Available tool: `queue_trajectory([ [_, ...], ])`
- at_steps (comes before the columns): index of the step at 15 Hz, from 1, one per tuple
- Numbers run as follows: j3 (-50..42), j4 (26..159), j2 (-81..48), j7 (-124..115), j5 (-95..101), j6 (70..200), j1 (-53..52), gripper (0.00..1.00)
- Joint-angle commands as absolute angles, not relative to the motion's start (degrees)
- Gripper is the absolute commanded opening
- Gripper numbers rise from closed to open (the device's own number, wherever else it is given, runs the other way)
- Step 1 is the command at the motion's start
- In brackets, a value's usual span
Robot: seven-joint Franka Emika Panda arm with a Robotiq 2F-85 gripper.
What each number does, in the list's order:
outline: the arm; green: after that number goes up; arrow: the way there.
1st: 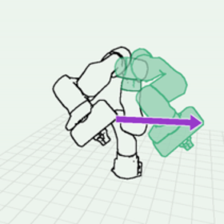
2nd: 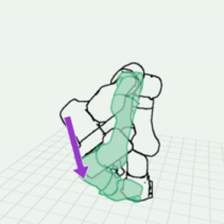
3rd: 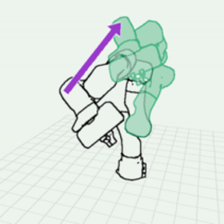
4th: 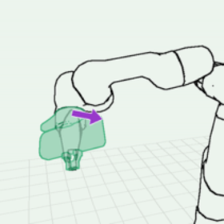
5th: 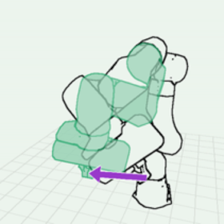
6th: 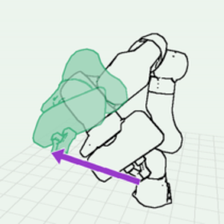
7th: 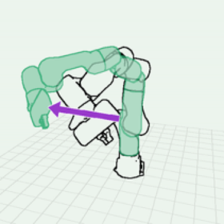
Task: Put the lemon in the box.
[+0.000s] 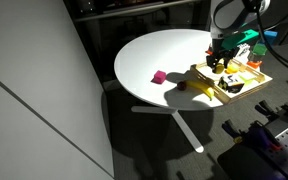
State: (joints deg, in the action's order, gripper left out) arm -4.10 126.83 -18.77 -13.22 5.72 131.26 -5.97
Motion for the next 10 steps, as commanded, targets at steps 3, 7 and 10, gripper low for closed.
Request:
queue_trajectory([
  [3, -6.1, 130.5, -13.0, -19.0, 7.8, 131.8, -4.0, 1.0],
  [7, -5.0, 132.3, -8.7, -18.0, 6.7, 130.3, -3.5, 1.0],
  [10, -3.7, 133.4, -5.2, -17.1, 4.9, 126.4, -3.4, 1.0],
])
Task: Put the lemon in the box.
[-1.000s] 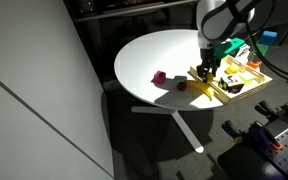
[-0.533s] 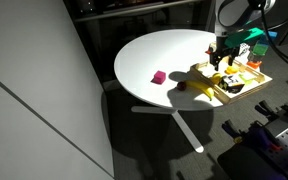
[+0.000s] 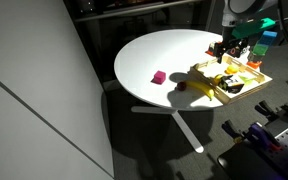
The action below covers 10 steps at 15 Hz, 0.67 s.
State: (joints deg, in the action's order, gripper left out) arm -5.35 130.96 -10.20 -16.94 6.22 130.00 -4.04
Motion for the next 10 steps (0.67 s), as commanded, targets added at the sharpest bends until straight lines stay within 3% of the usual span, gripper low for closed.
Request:
queue_trajectory([
  [1, -3.1, 133.7, -3.9, -16.6, 4.1, 124.4, -3.3, 1.0],
  [10, 0.8, 135.2, 5.9, -10.9, -0.9, 112.8, -3.5, 1.0],
])
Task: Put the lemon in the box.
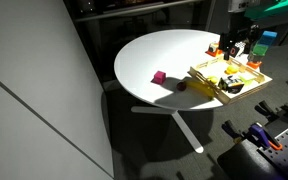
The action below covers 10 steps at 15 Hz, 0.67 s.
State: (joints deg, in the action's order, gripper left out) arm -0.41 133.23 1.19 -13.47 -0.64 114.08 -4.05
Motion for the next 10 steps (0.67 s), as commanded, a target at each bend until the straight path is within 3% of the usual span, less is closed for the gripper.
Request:
queue_trajectory([
  [1, 1.1, 135.7, 7.1, -10.3, -0.5, 113.1, -3.6, 1.0],
  [10, 2.8, 136.5, 11.8, -11.0, 0.1, 115.8, -3.3, 1.0],
])
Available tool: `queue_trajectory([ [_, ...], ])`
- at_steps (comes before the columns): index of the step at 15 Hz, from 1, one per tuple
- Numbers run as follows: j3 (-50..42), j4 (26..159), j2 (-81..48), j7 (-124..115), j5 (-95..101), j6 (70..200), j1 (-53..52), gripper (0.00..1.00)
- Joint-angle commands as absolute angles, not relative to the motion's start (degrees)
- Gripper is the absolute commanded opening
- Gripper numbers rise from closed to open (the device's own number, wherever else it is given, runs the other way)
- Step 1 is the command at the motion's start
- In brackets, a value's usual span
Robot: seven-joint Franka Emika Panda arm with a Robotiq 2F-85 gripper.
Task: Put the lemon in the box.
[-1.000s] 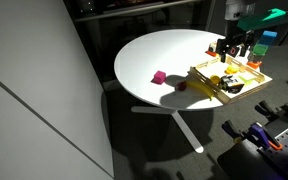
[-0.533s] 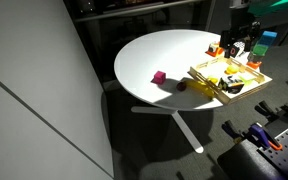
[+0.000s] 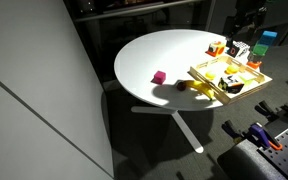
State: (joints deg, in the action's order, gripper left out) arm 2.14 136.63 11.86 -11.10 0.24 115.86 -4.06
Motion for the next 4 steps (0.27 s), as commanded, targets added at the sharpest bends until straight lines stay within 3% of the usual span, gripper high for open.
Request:
queue_trajectory([
  [1, 2.8, 136.8, 12.3, -10.9, 0.0, 115.8, -3.3, 1.0],
  [4, 2.8, 137.1, 12.6, -10.9, 0.0, 115.8, -3.3, 1.0],
])
